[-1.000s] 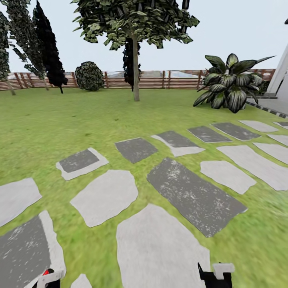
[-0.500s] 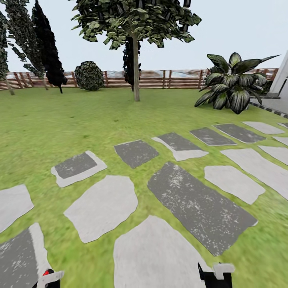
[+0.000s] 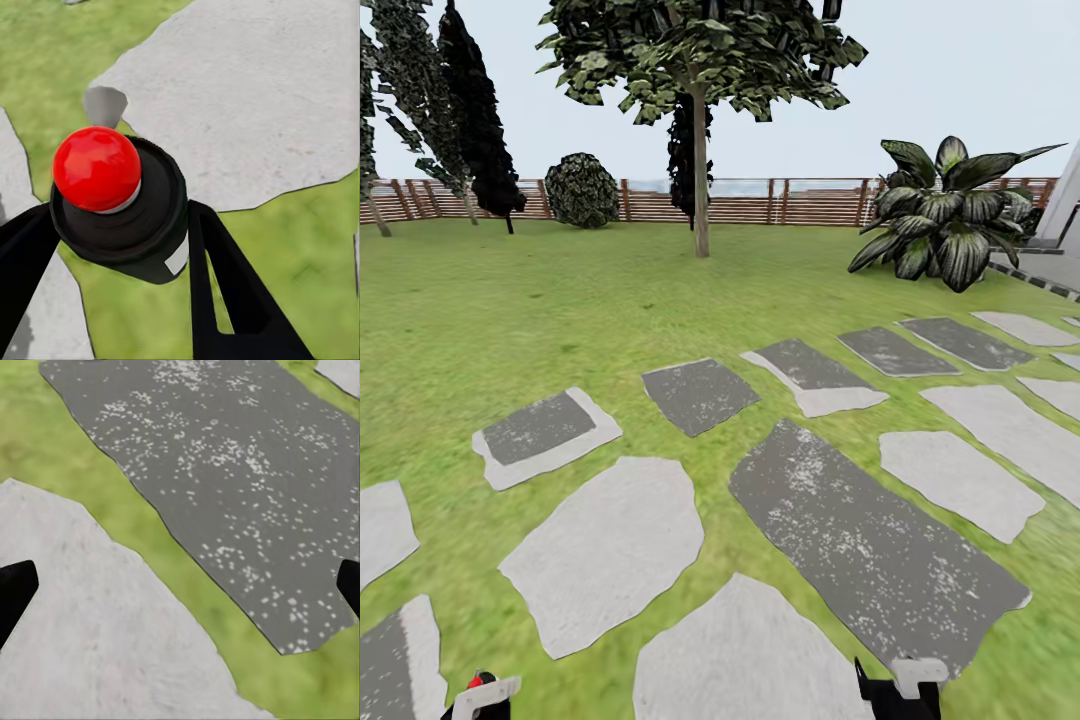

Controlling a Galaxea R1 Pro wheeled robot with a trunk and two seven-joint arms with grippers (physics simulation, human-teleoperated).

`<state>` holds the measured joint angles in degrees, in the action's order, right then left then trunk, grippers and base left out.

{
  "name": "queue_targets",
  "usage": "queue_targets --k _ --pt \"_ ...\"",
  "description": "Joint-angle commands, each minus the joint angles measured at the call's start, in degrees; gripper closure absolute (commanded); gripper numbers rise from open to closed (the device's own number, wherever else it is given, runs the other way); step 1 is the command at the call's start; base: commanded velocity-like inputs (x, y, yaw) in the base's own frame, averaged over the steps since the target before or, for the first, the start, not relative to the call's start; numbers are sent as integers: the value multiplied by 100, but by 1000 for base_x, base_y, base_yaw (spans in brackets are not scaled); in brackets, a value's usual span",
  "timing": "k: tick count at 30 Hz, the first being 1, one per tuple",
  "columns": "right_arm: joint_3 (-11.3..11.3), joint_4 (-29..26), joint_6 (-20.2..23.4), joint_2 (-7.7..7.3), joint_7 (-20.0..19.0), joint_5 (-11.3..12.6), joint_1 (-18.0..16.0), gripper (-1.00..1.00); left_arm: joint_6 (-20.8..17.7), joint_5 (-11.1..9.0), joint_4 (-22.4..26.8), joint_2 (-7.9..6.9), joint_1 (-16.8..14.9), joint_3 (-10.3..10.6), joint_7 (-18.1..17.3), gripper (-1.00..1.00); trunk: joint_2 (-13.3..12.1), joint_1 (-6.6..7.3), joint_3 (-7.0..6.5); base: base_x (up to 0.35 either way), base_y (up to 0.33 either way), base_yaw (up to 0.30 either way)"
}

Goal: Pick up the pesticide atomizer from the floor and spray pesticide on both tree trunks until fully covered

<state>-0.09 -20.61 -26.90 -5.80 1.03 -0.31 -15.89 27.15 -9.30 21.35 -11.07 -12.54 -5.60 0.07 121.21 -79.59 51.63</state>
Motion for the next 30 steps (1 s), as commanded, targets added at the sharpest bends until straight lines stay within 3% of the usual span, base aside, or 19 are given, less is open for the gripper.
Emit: queue_targets --k 1,30 --pt "0 4 -17 0 11 -4 -4 -100 14 -28 -2 -1 -3 7 1 100 2 -3 5 338 0 0" --pt "-6 4 -16 -9 11 -4 -6 -100 15 -28 -4 -9 -3 7 1 100 2 -3 5 338 0 0"
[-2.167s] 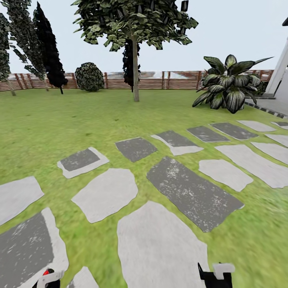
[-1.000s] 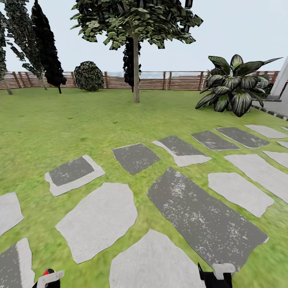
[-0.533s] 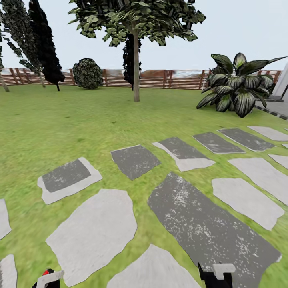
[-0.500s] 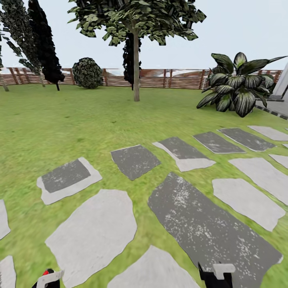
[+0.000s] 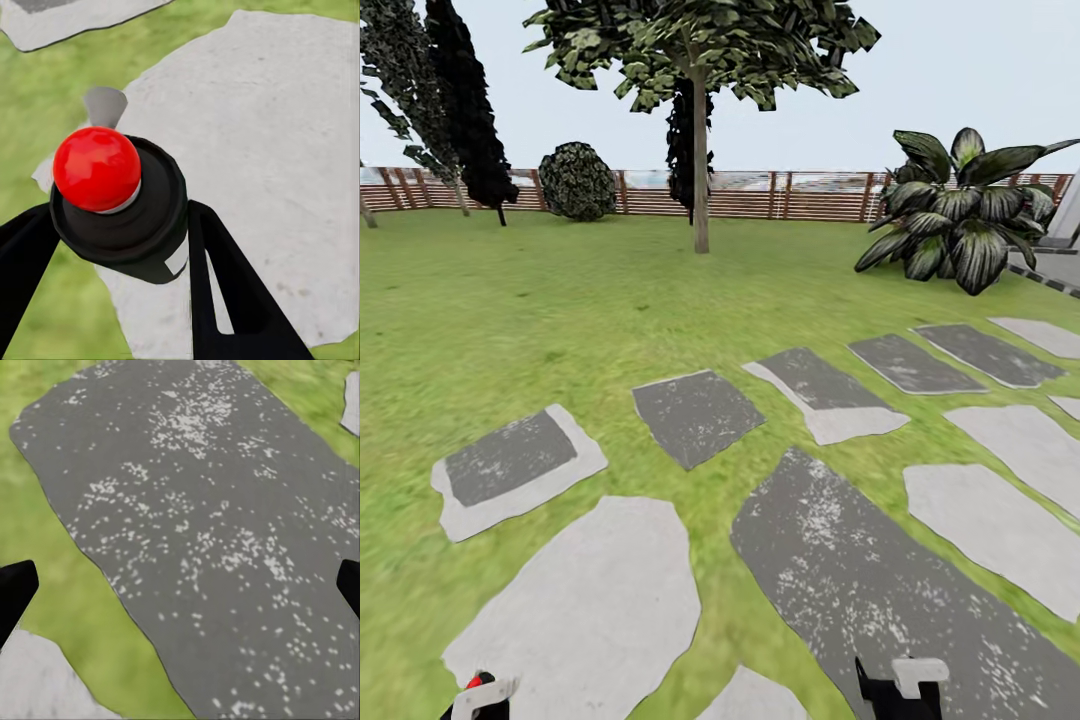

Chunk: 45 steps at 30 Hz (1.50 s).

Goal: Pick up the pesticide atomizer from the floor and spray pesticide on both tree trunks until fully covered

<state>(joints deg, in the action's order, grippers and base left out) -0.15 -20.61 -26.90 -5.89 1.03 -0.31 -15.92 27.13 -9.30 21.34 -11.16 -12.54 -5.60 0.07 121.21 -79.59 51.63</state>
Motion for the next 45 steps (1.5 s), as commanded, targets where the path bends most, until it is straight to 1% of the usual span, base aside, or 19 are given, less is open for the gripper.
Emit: queue_targets --k 1,45 --pt "2 4 -17 0 11 -7 -1 -100 15 -28 -4 -1 -3 6 1 100 2 -3 5 338 0 0" --pt "-1 4 -17 0 11 -6 -3 -100 7 -28 -4 -8 -3 6 1 100 2 -3 5 338 0 0"
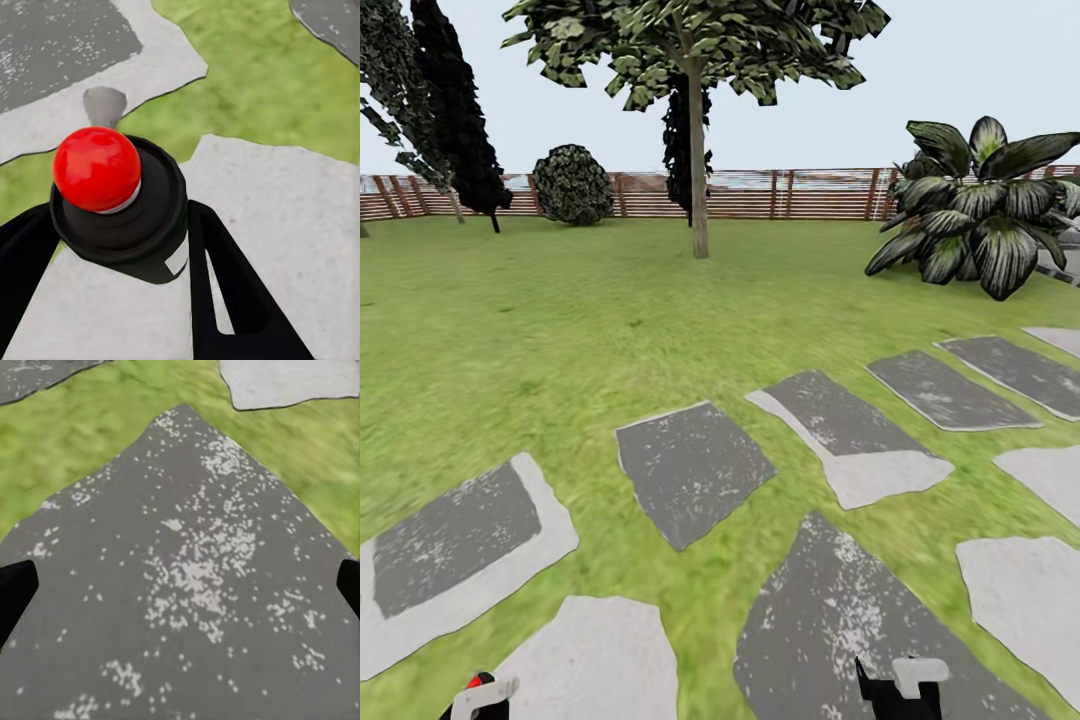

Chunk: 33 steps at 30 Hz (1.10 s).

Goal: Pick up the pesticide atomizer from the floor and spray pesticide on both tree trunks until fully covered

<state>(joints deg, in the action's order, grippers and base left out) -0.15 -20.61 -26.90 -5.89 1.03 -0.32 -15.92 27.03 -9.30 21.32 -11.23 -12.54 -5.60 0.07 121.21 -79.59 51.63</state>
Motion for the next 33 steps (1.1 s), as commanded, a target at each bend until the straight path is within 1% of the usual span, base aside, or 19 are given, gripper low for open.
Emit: queue_targets --k 1,20,33 --pt "1 4 -17 0 11 -4 -2 -100 16 -28 -3 -1 -3 7 1 100 2 -3 5 338 0 0" --pt "-10 -26 -20 -9 16 14 -4 -100 13 -33 -5 -37 -4 -2 -16 100 2 -3 5 338 0 0" --pt "5 1 -9 0 3 -2 -5 -100 13 -28 -5 -8 -3 7 1 100 2 -3 5 338 0 0"
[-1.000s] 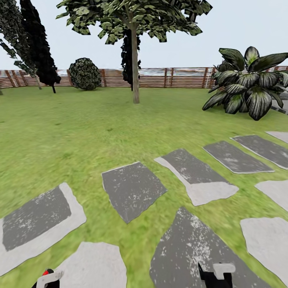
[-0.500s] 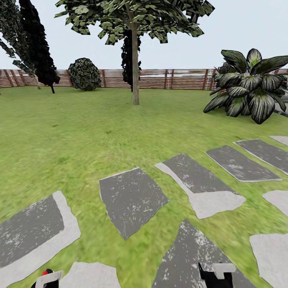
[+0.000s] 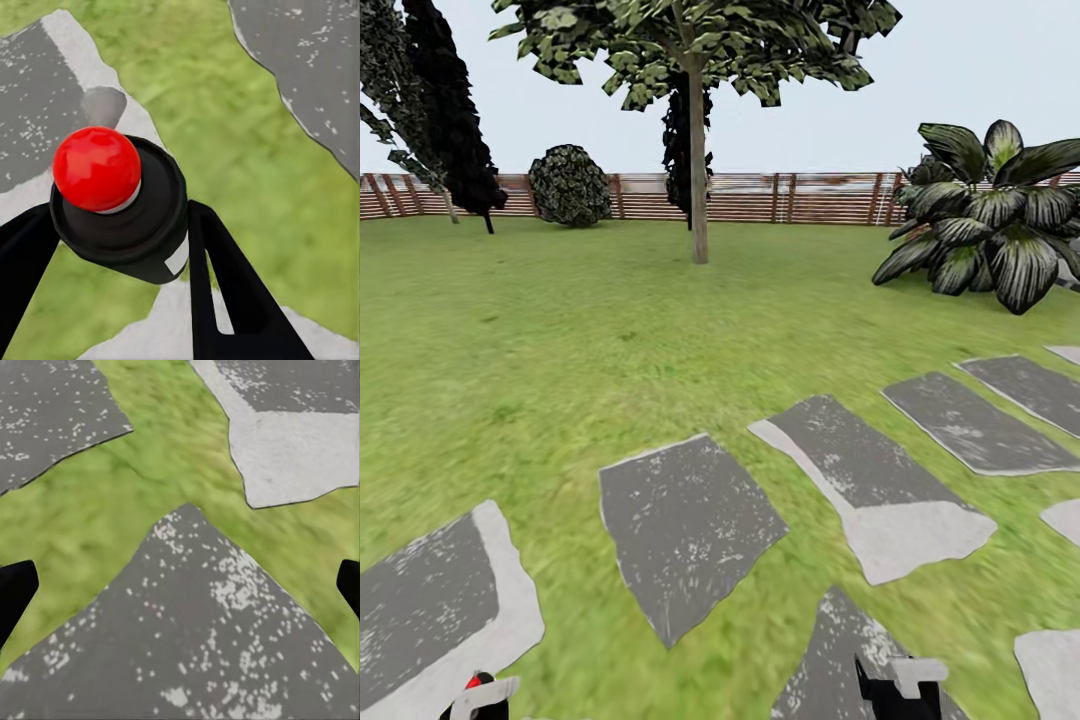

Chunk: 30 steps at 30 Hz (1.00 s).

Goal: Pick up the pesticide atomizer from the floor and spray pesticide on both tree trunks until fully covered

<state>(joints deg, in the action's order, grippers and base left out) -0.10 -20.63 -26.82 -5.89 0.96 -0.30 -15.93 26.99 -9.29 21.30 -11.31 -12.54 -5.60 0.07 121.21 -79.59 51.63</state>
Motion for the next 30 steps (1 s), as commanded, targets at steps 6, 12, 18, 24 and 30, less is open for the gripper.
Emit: queue_targets --k 6,12,18,24,30 --pt "1 6 -16 0 9 -10 0 -100 22 -29 -3 13 -3 6 2 100 2 -3 5 338 0 0" --pt "9 15 -16 7 9 -14 2 -100 18 -29 -3 13 -3 6 2 100 2 -3 5 338 0 0" --pt "9 15 -16 9 9 -14 -2 -100 9 -21 -6 15 -3 6 2 100 2 -3 5 338 0 0" --pt "5 115 -16 9 9 -7 -2 -100 8 -26 2 15 -3 6 -2 100 2 -3 5 338 0 0" --pt "6 137 -16 9 9 -8 -1 -100 8 -29 13 15 -4 6 -15 100 2 -3 5 338 0 0"
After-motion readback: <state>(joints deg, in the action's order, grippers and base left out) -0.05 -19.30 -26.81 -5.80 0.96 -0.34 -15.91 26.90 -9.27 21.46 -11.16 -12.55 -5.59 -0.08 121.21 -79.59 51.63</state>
